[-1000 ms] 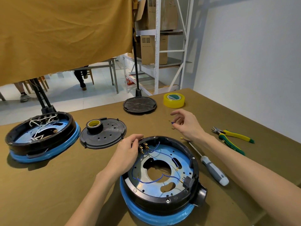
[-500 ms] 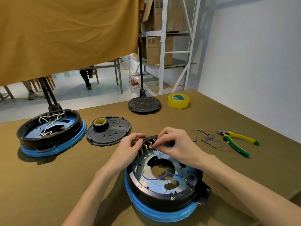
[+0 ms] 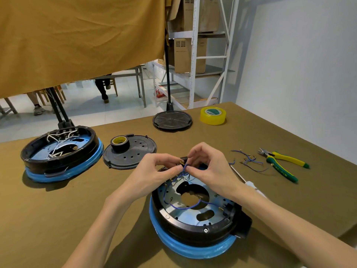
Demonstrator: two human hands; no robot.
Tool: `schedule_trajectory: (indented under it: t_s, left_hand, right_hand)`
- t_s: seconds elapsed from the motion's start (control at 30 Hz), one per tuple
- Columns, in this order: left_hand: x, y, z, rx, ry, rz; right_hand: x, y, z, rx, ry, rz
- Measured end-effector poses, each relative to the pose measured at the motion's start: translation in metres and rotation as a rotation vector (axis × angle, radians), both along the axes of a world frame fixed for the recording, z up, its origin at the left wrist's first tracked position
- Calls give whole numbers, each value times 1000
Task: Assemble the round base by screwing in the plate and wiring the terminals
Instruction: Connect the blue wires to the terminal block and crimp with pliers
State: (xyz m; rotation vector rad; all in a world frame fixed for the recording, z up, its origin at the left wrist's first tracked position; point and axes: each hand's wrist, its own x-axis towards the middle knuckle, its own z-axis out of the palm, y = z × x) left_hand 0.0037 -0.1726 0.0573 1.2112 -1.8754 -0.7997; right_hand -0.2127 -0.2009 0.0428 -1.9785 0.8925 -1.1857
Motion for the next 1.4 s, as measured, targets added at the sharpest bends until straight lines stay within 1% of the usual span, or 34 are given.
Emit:
schedule_trajectory:
  t_s: [0.17,0.3,0.37,0.53,0.67,0.87,1.03,1.2,1.4]
  left_hand:
    - [0,-2,-3,14,42,17]
    - [2,-3,-4,-2,17,-1]
    - [0,-3,-5,-14,39,4]
    - [-3,-6,-10,-34,44,52]
    - [-1,-9,-11,-2,120,137]
    - [-2,-11,-12,-42,151,221]
    - [-3,-12,-12,-61,128,224]
    - [-4,-15,-17,-43,149,281]
    - [3,-15,-12,-3,144,227]
  right_hand:
    - [-1,-1,1,65,-21,34]
    - [-1,-2,2,110,-38,45]
    - [0,-1,2,128,-47,51]
    - [-1,0,2,174,-92,69]
    - [-1,-1,2,177,-104,57]
    - [0,0,1,182,-95,77]
    - [0,-3,1,268,-102,107]
    - [-1,-3,-2,240,8,123]
    - [-1,-3,-1,251,-11,154]
